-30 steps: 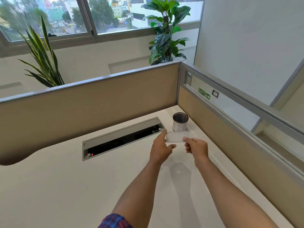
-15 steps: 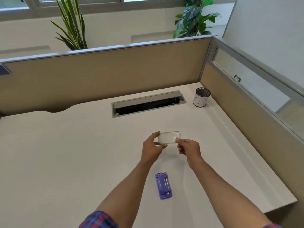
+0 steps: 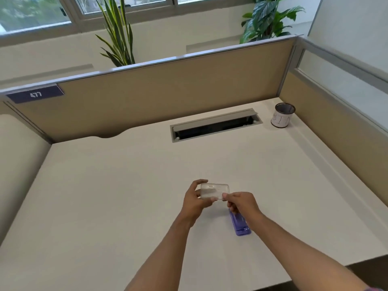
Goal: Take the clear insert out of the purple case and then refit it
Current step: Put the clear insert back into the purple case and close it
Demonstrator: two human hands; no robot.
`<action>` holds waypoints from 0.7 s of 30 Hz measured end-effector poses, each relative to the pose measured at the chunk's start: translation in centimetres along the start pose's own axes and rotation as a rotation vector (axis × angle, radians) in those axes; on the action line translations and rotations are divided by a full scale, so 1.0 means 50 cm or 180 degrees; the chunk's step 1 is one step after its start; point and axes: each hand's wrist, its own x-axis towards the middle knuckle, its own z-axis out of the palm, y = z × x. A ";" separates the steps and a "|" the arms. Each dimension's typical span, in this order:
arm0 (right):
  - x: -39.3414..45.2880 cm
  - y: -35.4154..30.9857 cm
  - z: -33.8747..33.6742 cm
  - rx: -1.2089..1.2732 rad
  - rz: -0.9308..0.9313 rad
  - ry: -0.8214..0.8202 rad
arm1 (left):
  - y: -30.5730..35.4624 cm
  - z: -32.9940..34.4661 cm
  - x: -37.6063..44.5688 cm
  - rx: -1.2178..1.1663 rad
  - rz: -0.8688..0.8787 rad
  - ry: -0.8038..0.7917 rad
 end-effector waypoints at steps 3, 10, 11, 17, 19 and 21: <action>-0.022 0.003 0.013 -0.0241 -0.0156 -0.0145 | -0.012 -0.022 -0.019 -0.0125 -0.0047 0.0082; -0.066 0.055 -0.002 -0.1498 -0.0615 0.0949 | -0.029 -0.052 -0.053 -0.0496 -0.0194 0.0305; -0.072 0.066 -0.003 -0.1705 -0.0640 0.1080 | -0.031 -0.057 -0.057 -0.0527 -0.0206 0.0311; -0.084 0.097 0.010 -0.2961 -0.0428 0.1000 | -0.051 -0.076 -0.070 -0.0635 -0.0308 0.0336; -0.081 0.098 0.015 -0.3120 -0.0394 0.0976 | -0.063 -0.082 -0.073 -0.0677 -0.0361 0.0327; -0.077 0.096 0.018 -0.3184 -0.0354 0.0997 | -0.074 -0.088 -0.077 -0.0743 -0.0417 0.0310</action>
